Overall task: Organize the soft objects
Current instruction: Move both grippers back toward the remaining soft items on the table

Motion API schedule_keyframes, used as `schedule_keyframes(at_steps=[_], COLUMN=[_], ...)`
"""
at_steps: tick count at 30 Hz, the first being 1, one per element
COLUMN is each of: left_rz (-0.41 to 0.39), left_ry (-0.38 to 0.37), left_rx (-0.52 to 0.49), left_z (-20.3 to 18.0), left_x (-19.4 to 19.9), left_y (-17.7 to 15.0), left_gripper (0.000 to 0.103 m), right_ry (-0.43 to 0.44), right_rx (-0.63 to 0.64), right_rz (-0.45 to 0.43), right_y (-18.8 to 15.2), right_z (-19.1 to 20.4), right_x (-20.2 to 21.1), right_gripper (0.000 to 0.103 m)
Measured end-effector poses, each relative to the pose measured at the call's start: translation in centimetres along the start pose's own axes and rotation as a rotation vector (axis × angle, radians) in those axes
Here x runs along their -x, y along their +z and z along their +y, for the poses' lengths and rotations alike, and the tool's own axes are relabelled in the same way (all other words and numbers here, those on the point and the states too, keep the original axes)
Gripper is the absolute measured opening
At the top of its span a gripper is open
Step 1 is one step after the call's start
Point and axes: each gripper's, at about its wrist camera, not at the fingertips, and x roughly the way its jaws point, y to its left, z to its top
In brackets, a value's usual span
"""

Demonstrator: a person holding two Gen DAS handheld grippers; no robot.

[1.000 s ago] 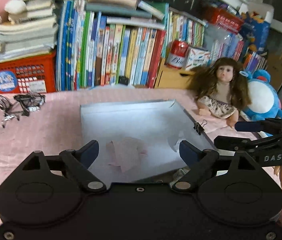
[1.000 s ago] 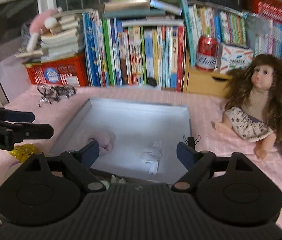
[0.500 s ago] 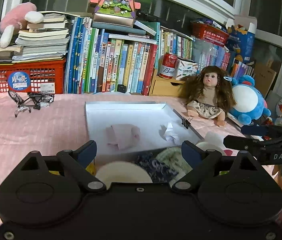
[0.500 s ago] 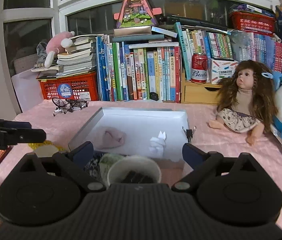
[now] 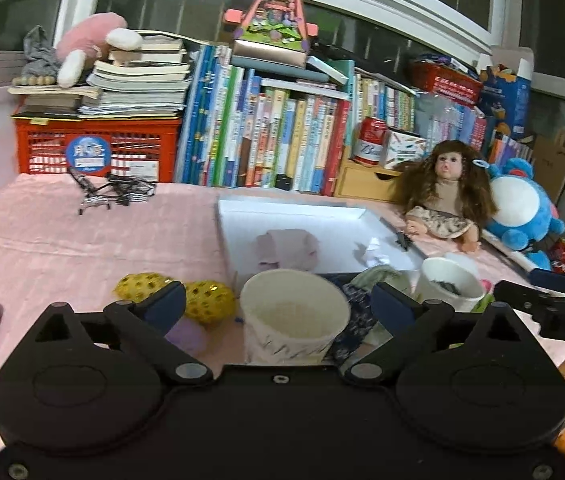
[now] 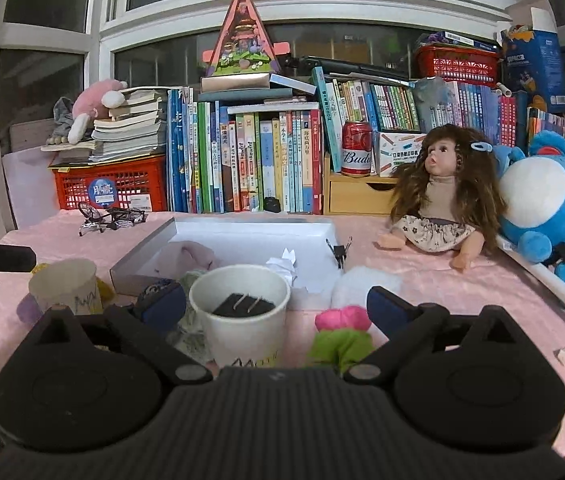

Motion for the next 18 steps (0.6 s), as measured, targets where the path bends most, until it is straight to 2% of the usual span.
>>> schedule_keyframes(at_steps=[4,12,18], left_rz=[0.007,0.040,0.018], left_ry=[0.047,0.092,0.175], left_rx=[0.019,0.043,0.041], left_z=[0.6,1.6,2.6], left_x=[-0.4,-1.2,-1.7], left_y=[-1.6,-4.1,-4.5], left_gripper=[0.099,0.099,0.099], right_ry=[-0.002,-0.040,-0.090], right_rx=[-0.007,-0.006,0.005], right_rz=[0.002,0.046,0.053], right_y=[-1.2,-3.4,-4.1], right_z=[-0.1,0.1,-0.3], right_x=[0.2,0.1,0.2], right_gripper=[0.103,0.103,0.103])
